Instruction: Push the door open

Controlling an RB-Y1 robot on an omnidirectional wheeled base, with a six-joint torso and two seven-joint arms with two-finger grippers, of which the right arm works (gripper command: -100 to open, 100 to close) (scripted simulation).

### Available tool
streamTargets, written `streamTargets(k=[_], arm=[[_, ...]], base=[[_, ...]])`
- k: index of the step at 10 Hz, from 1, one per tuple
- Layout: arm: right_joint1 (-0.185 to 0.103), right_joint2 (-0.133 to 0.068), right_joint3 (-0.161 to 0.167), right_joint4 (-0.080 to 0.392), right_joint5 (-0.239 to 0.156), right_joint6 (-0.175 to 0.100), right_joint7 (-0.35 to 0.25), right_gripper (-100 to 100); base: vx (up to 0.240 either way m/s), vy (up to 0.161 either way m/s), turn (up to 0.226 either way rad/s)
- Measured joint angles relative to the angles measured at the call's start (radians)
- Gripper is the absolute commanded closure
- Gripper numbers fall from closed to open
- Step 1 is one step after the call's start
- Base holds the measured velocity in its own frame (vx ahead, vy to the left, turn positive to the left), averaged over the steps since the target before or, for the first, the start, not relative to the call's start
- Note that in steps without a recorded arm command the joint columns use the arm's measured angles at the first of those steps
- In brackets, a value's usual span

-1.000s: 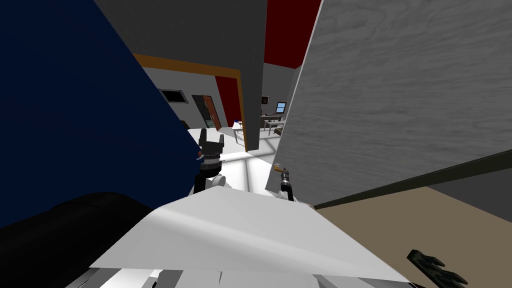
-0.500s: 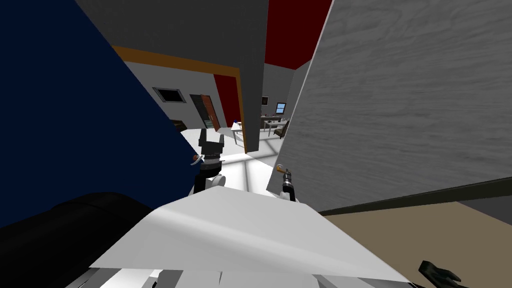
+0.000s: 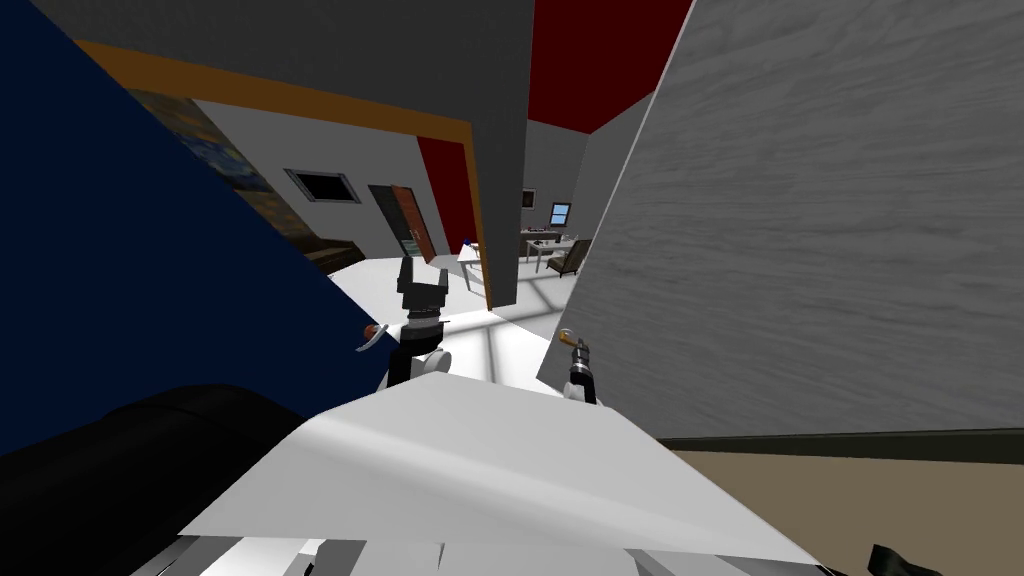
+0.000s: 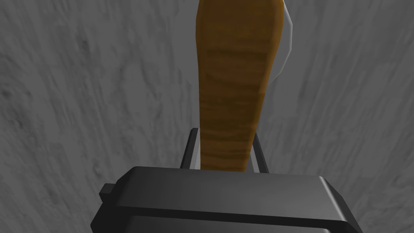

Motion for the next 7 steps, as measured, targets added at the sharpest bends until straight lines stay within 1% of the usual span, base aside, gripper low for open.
streamTargets(k=[1, 2, 3, 4, 5, 7], arm=[[-0.003, -0.005, -0.009, 0.003, -0.006, 0.004, 0.002, 100], [-0.008, -0.007, -0.019, 0.019, -0.013, -0.010, 0.003, 100], [-0.004, -0.008, -0.030, 0.016, -0.019, -0.013, 0.008, 100], [-0.006, -0.010, -0.040, 0.024, -0.026, -0.016, 0.010, 100], [-0.001, -0.009, -0.050, 0.018, -0.033, -0.013, 0.016, 100], [-0.008, -0.015, -0.073, 0.027, -0.047, -0.016, 0.022, 100]], base=[[0.186, 0.053, -0.054], [0.171, 0.049, -0.040], [0.187, 0.030, -0.049], [0.213, 0.046, -0.056], [0.212, 0.050, -0.070], [0.194, 0.062, -0.068]])
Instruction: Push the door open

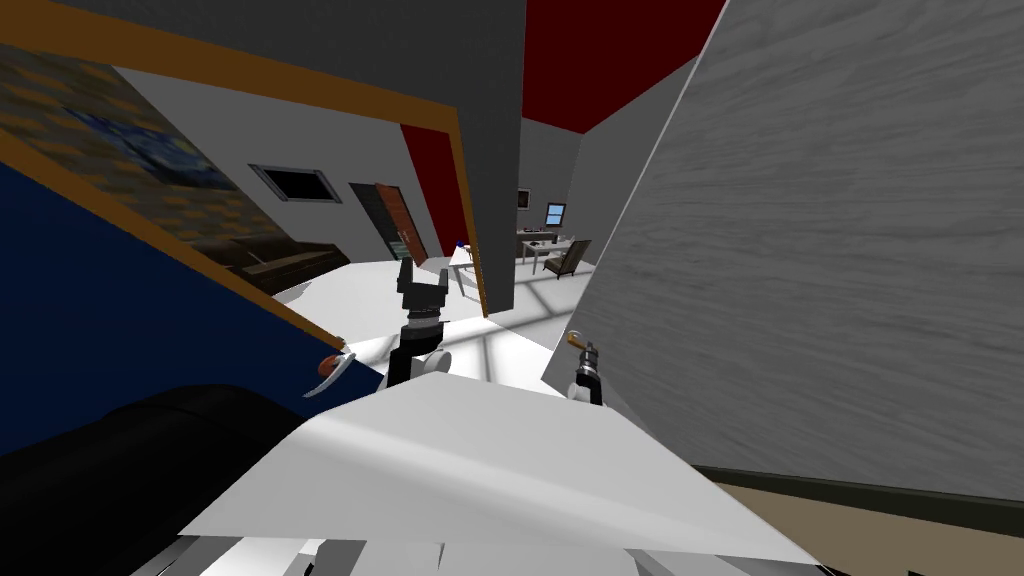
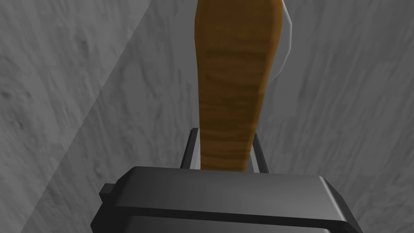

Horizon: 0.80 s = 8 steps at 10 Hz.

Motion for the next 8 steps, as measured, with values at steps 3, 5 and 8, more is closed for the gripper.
streamTargets(k=[3, 5, 8], arm=[[0.017, 0.000, -0.034, -0.025, -0.021, 0.010, 0.016, 100], [0.010, -0.004, -0.056, -0.007, -0.035, -0.003, 0.022, 100], [0.015, -0.005, -0.086, -0.009, -0.053, -0.006, 0.032, 100]], base=[[0.212, 0.050, -0.065], [0.193, 0.043, -0.057], [0.143, 0.034, -0.054]])
